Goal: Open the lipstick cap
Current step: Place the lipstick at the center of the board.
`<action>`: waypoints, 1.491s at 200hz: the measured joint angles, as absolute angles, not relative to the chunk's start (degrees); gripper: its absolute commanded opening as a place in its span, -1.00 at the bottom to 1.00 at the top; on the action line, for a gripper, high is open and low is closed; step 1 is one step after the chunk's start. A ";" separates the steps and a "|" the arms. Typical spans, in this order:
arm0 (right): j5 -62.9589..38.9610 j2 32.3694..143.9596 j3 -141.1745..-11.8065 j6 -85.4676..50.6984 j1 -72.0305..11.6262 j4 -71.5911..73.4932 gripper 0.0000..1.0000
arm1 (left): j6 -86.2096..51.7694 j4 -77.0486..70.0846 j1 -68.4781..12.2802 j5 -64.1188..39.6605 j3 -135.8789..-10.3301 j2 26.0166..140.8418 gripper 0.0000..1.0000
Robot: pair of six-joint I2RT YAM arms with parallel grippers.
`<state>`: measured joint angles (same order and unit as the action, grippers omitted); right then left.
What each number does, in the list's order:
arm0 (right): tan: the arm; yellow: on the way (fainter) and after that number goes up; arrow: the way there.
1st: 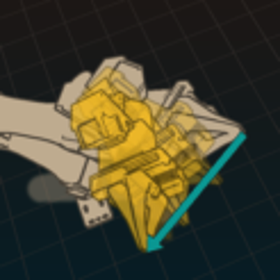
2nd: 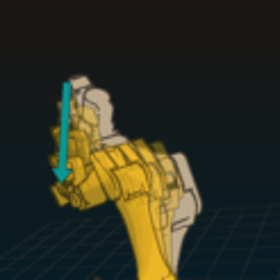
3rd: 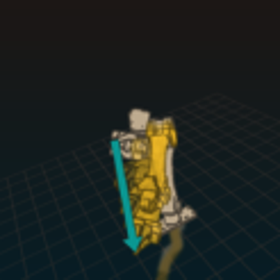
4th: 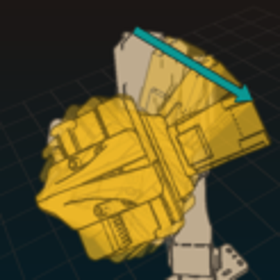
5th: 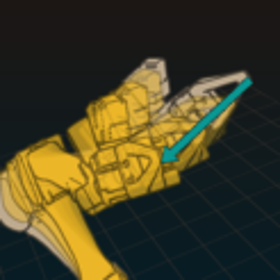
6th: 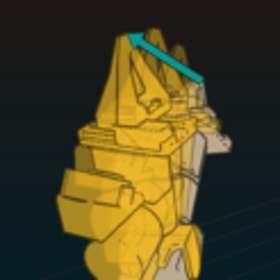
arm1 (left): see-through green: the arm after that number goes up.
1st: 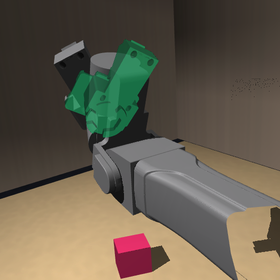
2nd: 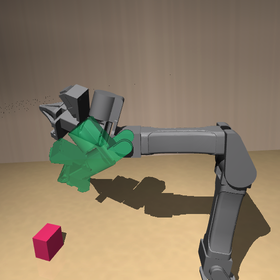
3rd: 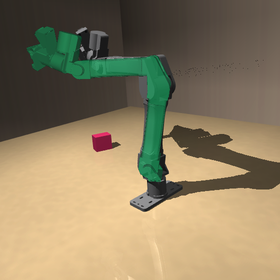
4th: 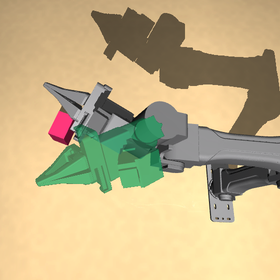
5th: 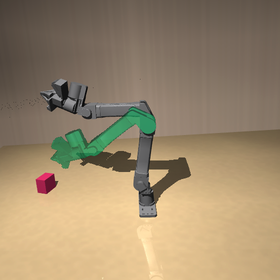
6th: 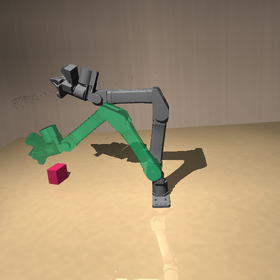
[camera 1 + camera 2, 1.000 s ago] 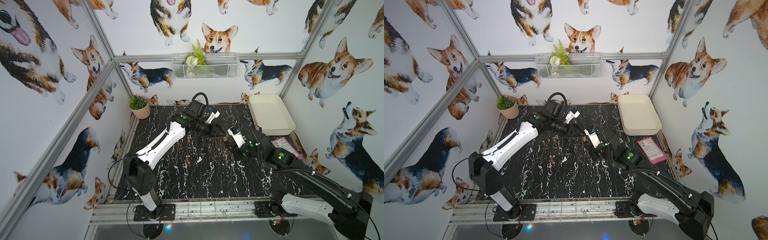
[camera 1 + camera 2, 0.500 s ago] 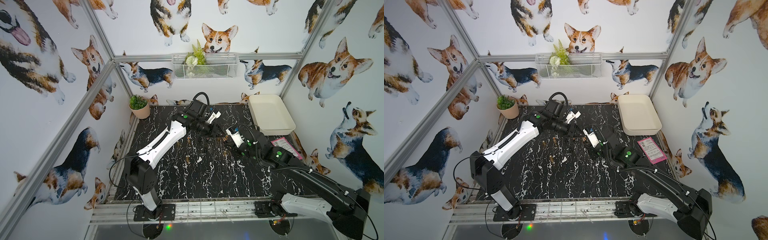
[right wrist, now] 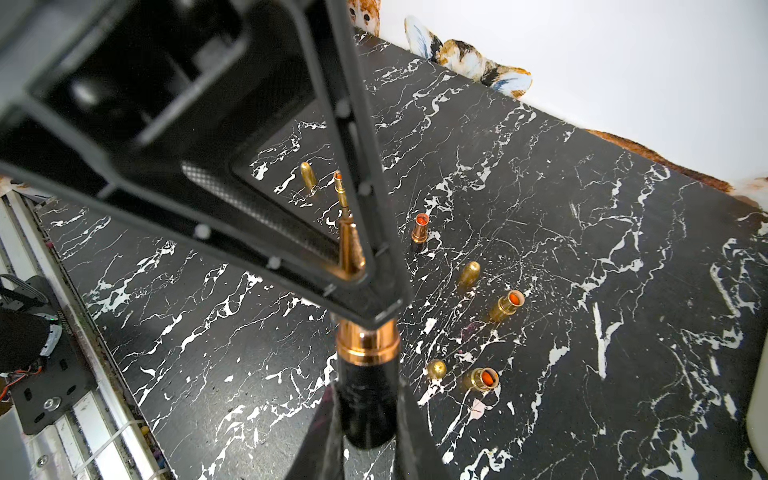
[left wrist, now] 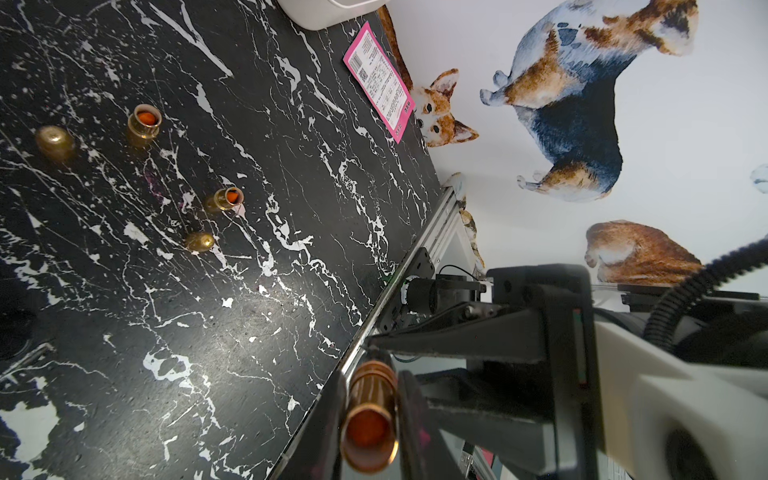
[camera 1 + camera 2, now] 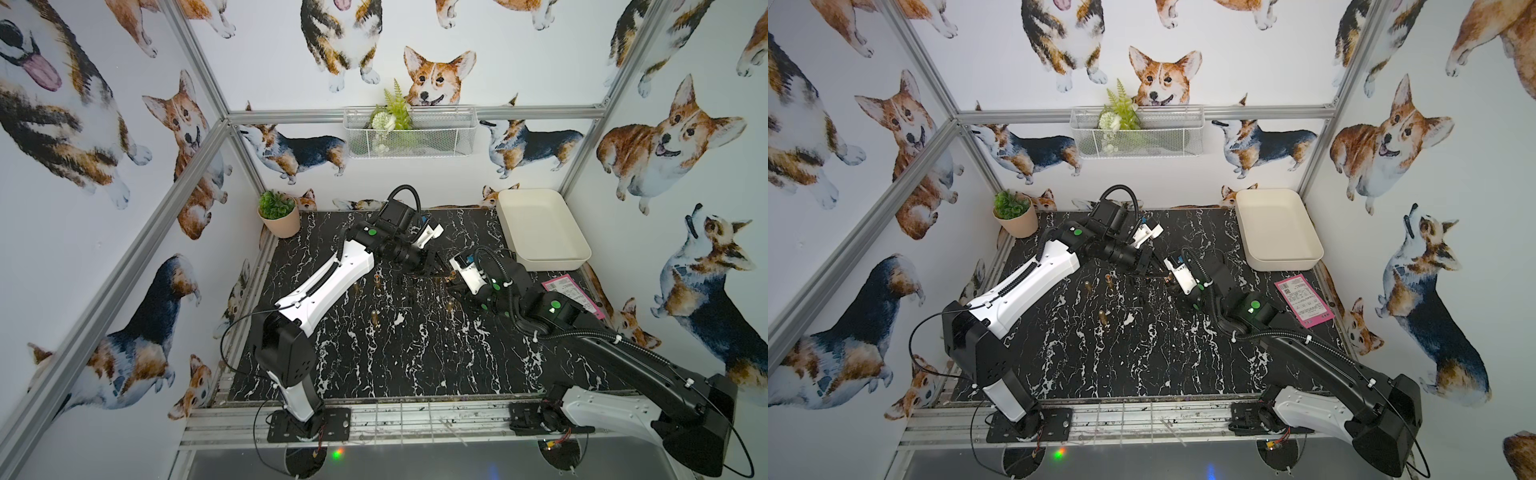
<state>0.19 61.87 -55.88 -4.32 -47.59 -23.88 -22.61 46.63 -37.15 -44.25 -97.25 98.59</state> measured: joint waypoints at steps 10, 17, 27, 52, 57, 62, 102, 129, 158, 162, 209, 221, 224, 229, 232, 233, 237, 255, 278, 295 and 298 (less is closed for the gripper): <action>0.21 61.91 -55.88 -4.29 -47.59 -23.86 -0.84 | -22.46 46.65 -37.15 -44.21 -97.32 98.59 -0.57; 0.23 61.91 -55.88 -4.29 -47.59 -23.86 -0.82 | -22.44 46.74 -37.15 -44.18 -97.38 98.61 -0.59; 0.30 61.91 -55.88 -4.27 -47.59 -23.86 -0.80 | -22.44 46.96 -37.15 -44.23 -97.49 98.61 -0.62; 0.67 61.91 -55.88 -4.25 -47.59 -23.83 -0.78 | -22.15 47.27 -37.15 -44.23 -97.71 98.61 -0.63; 0.67 61.91 -55.88 -4.25 -47.59 -23.83 -0.77 | -22.04 47.40 -37.15 -44.23 -97.73 98.61 -0.63; 0.71 61.91 -55.86 -4.25 -47.59 -23.83 -0.76 | -22.02 47.48 -37.15 -44.21 -97.80 98.61 -0.63; 0.89 61.98 -55.75 -3.84 -47.62 -23.68 -0.70 | -21.71 47.68 -37.15 -44.14 -97.84 98.61 -0.66; 1.08 61.98 -55.44 -3.79 -47.62 -23.27 -0.49 | -21.61 47.77 -37.17 -43.90 -97.89 98.61 -0.67; 1.80 61.95 -55.18 -3.84 -47.59 -23.20 -0.27 | -21.50 48.16 -37.19 -43.16 -98.00 98.54 -0.67; 2.02 61.95 -55.16 -3.84 -47.59 -23.20 -0.25 | -21.41 48.34 -37.19 -43.00 -98.02 98.54 -0.67; 3.90 60.10 -54.81 -3.90 -47.59 -23.49 -0.17 | -21.41 49.21 -36.18 -41.15 -98.21 98.32 -0.68; 4.34 59.40 -54.81 -4.45 -47.59 -24.05 -0.17 | -21.43 49.41 -35.79 -39.09 -98.21 97.91 -0.67; 4.43 59.16 -54.81 -4.54 -47.59 -24.29 -0.17 | -21.45 49.54 -35.70 -38.46 -98.21 97.76 -0.67; 4.45 58.74 -54.81 -4.54 -47.59 -24.51 -0.17 | -21.52 49.71 -35.62 -37.01 -98.19 97.36 -0.67; 4.45 58.48 -54.81 -4.54 -47.59 -24.69 -0.17 | -21.61 49.80 -35.57 -36.18 -98.15 97.12 -0.67; 4.47 58.35 -54.81 -4.54 -47.59 -24.75 -0.17 | -21.63 49.80 -35.53 -35.70 -98.10 96.99 -0.67; 4.47 57.91 -54.81 -4.58 -47.59 -24.82 -0.17 | -21.61 49.76 -35.48 -34.70 -97.97 96.64 -0.66; 5.06 55.83 -54.76 -4.95 -47.59 -24.91 -0.16 | -21.61 49.30 -35.40 -29.39 -96.68 95.50 -0.66; 7.14 54.43 -54.92 -6.17 -47.59 -25.34 -0.23 | -22.11 49.21 -36.18 -21.85 -94.59 95.55 -0.65; 10.59 55.31 -57.17 -7.73 -47.27 -28.34 -0.29 | -22.04 47.92 -37.82 -16.23 -92.51 95.13 -0.65; 10.90 55.46 -57.47 -7.73 -47.20 -28.60 -0.30 | -22.02 47.66 -38.28 -15.27 -91.94 94.98 -0.65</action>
